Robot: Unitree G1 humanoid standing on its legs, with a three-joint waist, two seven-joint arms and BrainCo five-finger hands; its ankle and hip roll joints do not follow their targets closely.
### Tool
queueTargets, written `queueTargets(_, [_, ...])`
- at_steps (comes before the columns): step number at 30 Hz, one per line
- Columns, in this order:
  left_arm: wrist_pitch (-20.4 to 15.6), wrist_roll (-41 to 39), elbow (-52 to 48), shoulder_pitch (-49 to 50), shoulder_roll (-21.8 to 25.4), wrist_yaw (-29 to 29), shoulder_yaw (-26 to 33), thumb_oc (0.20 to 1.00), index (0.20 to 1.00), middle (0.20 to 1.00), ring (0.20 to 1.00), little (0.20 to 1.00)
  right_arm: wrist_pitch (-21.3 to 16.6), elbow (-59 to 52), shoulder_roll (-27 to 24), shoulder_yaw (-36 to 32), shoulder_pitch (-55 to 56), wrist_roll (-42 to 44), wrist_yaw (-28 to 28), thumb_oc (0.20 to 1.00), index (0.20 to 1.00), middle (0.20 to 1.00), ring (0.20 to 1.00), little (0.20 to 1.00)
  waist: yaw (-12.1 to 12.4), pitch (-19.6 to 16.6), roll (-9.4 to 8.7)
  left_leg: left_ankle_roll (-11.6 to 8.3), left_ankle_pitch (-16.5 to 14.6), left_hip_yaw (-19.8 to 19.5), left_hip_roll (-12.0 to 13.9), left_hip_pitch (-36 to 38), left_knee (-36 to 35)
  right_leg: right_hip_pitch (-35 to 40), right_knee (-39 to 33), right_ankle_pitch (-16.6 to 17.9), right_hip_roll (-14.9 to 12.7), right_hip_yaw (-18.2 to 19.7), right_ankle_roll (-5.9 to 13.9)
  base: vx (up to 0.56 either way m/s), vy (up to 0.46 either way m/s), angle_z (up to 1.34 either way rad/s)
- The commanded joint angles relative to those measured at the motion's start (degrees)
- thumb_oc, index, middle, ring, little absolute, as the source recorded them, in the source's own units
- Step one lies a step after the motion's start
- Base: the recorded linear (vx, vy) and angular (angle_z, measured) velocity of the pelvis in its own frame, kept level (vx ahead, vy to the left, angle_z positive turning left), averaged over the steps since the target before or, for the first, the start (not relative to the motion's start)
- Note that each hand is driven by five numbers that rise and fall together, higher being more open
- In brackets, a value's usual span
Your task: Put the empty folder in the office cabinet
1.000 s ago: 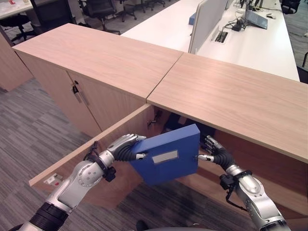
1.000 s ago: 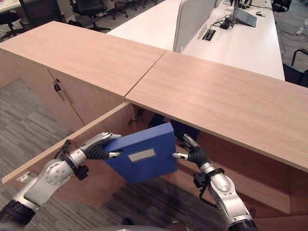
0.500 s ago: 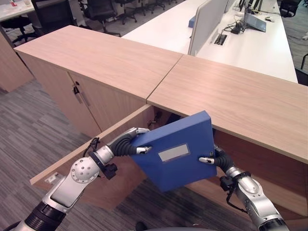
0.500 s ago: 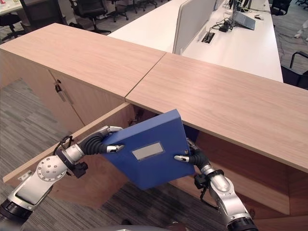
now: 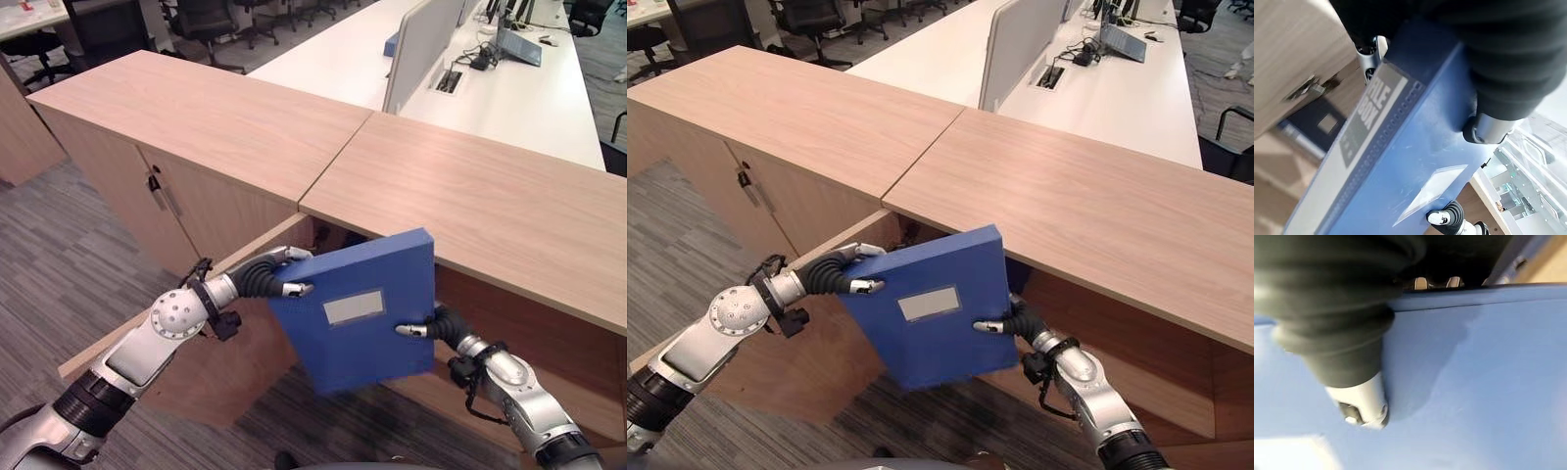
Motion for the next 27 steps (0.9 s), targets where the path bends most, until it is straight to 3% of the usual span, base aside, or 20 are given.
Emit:
queueTargets(1, [-8.28, -16.93, -10.97, -6.66, -12.07, -3.93, -6.54, 0.2, 0.2, 0.2, 0.2, 0.2, -0.52, -2.64, 8.73, 6.13, -8.03, 11.45, 4.34, 0.2, 0.2, 0.2, 0.2, 0.2, 1.7, -2.89, -0.97, -1.37, -3.59, -3.56, -0.83, 1.8, 0.08, -2.02, -2.44, 12.34, -5.93, -7.47, 3.65, 0.0, 0.0, 0.0])
queueTargets(6, [-7.3, -20.55, -6.43, -7.63, -17.65, -3.99, -7.78, 0.2, 0.2, 0.2, 0.2, 0.2, 3.21, 2.55, 15.87, 9.48, -5.6, 23.74, 6.78, 0.2, 0.2, 0.2, 0.2, 0.2, 1.66, -2.92, -0.95, -1.46, -3.45, -3.57, -0.93, 2.02, 0.08, -1.73, -2.39, 12.5, -6.07, -8.48, 3.61, 0.0, 0.0, 0.0])
queueTargets(9, [-6.74, -21.55, -3.89, -6.5, -19.78, -2.37, -7.5, 0.2, 0.2, 0.2, 0.2, 0.2, 2.6, 6.96, 21.14, 6.73, -3.08, 32.38, 3.44, 0.2, 0.2, 0.2, 0.2, 0.2, 1.34, -2.58, -0.59, -1.48, -3.32, -3.48, -0.97, 2.02, 0.08, -1.83, -2.42, 12.52, -5.94, -8.35, 3.53, 0.0, 0.0, 0.0])
queueTargets(11, [-5.3, -24.33, -0.2, -4.22, -21.69, -0.89, -7.12, 0.297, 0.297, 0.297, 0.297, 0.297, 3.57, 10.04, 26.72, 3.94, 0.34, 39.28, 2.29, 0.2, 0.2, 0.2, 0.2, 0.2, 0.84, -2.22, -0.11, -1.56, -3.32, -3.19, -0.91, 2.1, 0.08, -1.97, -2.37, 12.21, -5.64, -7.83, 3.42, 0.0, 0.0, 0.0])
queueTargets(13, [-5.37, -24.35, -0.1, -4.25, -21.71, -0.92, -7.23, 0.401, 0.401, 0.401, 0.401, 0.401, 3.56, 10.09, 26.75, 3.89, 0.37, 39.34, 2.33, 0.2, 0.2, 0.2, 0.2, 0.2, 0.87, -2.31, -0.18, -1.53, -3.26, -3.18, -0.97, 2.03, 0.08, -1.97, -2.46, 12.25, -5.67, -7.92, 3.4, -0.01, 0.013, -0.02])
queueTargets(14, [-2.83, -27.41, 4.43, -1.03, -23.08, 0.32, -6.9, 1.0, 1.0, 1.0, 1.0, 1.0, 4.22, 13.85, 31.75, -0.76, 3.48, 46.21, 0.23, 0.2, 0.2, 0.2, 0.2, 0.2, 0.2, -1.98, 0.58, -1.62, -3.32, -3.02, -0.96, 2.13, 0.08, -2.12, -2.21, 11.98, -5.42, -7.57, 3.36, -0.01, 0.025, -0.05])
queueTargets(17, [-1.13, -29.29, 7.1, 1.82, -23.46, 1.3, -6.62, 1.0, 1.0, 1.0, 1.0, 1.0, 3.62, 17.03, 34.26, -4.55, 4.62, 49.22, -2.36, 0.2, 0.2, 0.2, 0.2, 0.2, -0.27, -1.78, 0.89, -1.62, -3.21, -3.09, -1.07, 2.03, 0.08, -2.37, -2.27, 11.99, -5.14, -6.96, 3.3, -0.01, 0.031, -0.06])
queueTargets(22, [3.44, -30.58, 14.36, 10.99, -23.01, 2.87, -3.84, 1.0, 1.0, 1.0, 1.0, 1.0, 0.66, 26.74, 35.33, -16.58, 3.97, 48.23, -6.95, 0.2, 0.2, 0.2, 0.2, 0.2, -1.56, -1.64, 1.92, -1.54, -3.25, -3.03, -1.13, 1.86, 0.08, -2.95, -2.34, 11.83, -4.66, -5.61, 3.29, 0.01, 0.033, -0.02])
queueTargets(25, [4.55, -28.51, 18.81, 12.88, -23.14, 3.45, -2.92, 1.0, 1.0, 1.0, 1.0, 1.0, 0.73, 31.59, 34.87, -21.21, 3.35, 47.91, -8.34, 0.2, 0.2, 0.2, 0.2, 0.2, -2.06, -1.88, 2.21, -1.46, -3.29, -3.03, -1.23, 1.78, 0.08, -3.2, -2.44, 11.8, -4.44, -4.86, 3.29, 0.02, 0.028, -0.17])
queueTargets(27, [6.04, -23.39, 28.84, 15.62, -24.58, 4.17, -1.25, 1.0, 1.0, 1.0, 1.0, 1.0, 1.27, 39.15, 33.43, -27.44, 2.4, 48.84, -9.79, 0.2, 0.2, 0.2, 0.2, 0.2, -2.77, -2.37, 2.12, -1.35, -3.39, -3.09, -1.38, 1.6, 0.08, -3.7, -2.74, 12.06, -4.44, -3.83, 3.37, 0.03, 0.044, -0.06])
